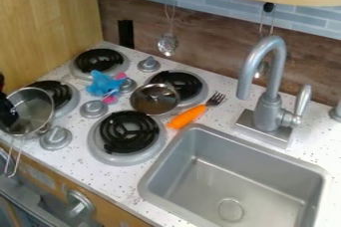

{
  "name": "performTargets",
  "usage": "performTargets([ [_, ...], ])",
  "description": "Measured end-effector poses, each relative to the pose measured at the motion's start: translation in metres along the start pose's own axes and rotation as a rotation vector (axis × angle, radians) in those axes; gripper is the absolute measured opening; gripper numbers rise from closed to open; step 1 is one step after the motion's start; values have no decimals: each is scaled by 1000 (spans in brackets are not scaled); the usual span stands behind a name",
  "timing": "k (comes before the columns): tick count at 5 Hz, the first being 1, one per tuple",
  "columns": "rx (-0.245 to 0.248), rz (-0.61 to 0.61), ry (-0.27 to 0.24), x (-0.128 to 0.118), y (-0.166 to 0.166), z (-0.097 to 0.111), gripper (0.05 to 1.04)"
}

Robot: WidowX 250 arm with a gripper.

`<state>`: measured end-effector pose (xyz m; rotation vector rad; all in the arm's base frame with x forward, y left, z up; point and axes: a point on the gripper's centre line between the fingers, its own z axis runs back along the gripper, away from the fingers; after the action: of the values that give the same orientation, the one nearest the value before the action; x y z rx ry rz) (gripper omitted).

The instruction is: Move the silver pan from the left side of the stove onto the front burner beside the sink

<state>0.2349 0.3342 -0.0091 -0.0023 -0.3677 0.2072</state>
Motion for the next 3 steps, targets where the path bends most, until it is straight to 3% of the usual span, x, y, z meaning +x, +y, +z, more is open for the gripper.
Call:
performTargets([
  [1, 9, -12, -27, 3, 1, 0, 390],
  [2, -7, -29, -17, -6, -5, -6, 196],
  [3, -10, -23, -17, -9, -7, -6, 118],
])
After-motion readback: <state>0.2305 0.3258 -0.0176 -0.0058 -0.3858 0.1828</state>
